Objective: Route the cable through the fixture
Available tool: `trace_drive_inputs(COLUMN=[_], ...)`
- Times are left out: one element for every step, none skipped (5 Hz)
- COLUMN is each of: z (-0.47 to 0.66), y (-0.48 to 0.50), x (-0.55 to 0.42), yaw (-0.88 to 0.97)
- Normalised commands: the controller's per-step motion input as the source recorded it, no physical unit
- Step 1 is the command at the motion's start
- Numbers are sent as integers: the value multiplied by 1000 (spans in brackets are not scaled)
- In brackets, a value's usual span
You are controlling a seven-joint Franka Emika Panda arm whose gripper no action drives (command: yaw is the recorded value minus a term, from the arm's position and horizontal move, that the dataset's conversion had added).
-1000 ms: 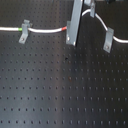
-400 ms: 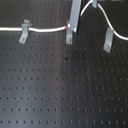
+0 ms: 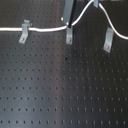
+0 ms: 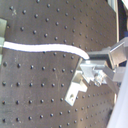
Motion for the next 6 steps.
trace_drive_inputs(z=[-12, -29, -37, -39, 0, 14], y=[111, 84, 55, 29, -57, -123], x=[309, 324, 278, 281, 55, -54], yaw=[711, 705, 765, 768, 203, -283])
